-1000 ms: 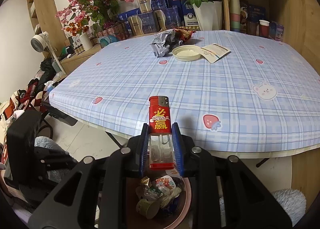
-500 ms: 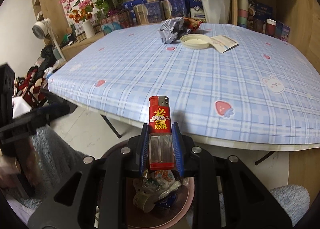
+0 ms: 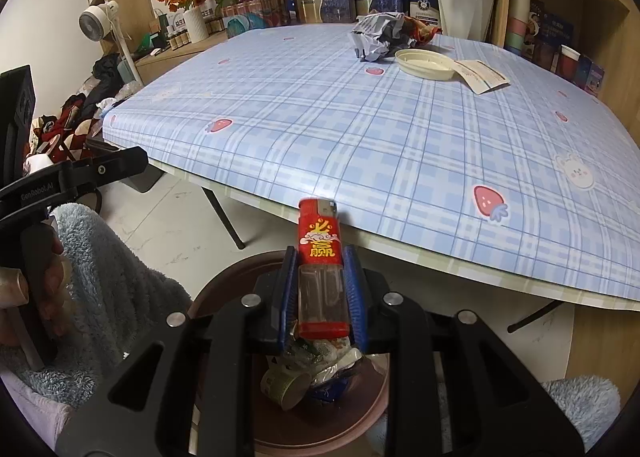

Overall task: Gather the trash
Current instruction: 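Open the left gripper to drop the spoon while the right drops the lighter, then move both tools back over the table toward the foil bag and card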

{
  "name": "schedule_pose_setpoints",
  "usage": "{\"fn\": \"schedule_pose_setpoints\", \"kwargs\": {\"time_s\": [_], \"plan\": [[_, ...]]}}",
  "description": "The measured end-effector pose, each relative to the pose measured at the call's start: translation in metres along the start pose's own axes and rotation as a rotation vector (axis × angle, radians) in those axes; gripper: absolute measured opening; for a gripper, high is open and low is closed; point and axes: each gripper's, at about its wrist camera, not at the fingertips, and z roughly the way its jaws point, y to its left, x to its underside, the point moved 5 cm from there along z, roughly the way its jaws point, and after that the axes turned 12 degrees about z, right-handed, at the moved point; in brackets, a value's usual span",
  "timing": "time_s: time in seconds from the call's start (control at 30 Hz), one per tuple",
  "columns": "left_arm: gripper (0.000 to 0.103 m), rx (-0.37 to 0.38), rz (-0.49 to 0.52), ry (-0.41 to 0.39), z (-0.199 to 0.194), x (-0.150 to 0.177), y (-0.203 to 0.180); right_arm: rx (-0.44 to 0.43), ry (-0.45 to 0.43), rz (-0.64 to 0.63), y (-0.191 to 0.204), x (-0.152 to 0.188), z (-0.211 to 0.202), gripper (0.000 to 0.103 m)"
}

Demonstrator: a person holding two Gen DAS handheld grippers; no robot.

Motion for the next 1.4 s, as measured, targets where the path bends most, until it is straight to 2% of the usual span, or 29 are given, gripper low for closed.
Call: {"fn": "schedule_pose_setpoints", "kwargs": {"time_s": [0.27,0.37,0.43,0.5,0.57,0.6,0.67,0.97,1.4], "plan": [[0.094,-0.002,-0.009,0.003,0.002,0.0,0.0,0.014,-0.003,0.001,-0.002,0.0,0.001,0.028],[0.094,-0.003,-0.008,0.002,0.002,0.0,0.0,0.025,-0.011,0.004,-0.004,-0.001,0.0,0.031],[0.094,-0.003,-0.007,0.001,0.002,0.0,0.0,0.039,-0.019,0.008,-0.006,-0.001,-0.001,0.042],[0.094,-0.003,-0.006,0.0,0.001,0.0,0.0,0.054,-0.035,0.014,-0.008,-0.003,-0.004,0.069],[0.094,-0.004,-0.006,0.0,0.001,0.0,0.0,0.069,-0.061,0.022,-0.011,-0.005,-0.007,0.084],[0.094,-0.004,-0.006,0.0,0.001,0.0,0.0,0.083,-0.079,0.027,-0.013,-0.007,-0.009,0.09],[0.094,-0.004,-0.004,-0.002,0.001,0.0,-0.001,0.113,-0.105,0.038,-0.018,-0.009,-0.012,0.095],[0.094,-0.006,0.0,-0.005,0.0,-0.002,-0.001,0.185,-0.128,0.083,-0.036,-0.014,-0.014,0.097],[0.094,-0.032,0.018,-0.017,0.0,-0.009,0.001,0.199,-0.151,0.127,-0.048,-0.021,-0.015,0.097]]}}
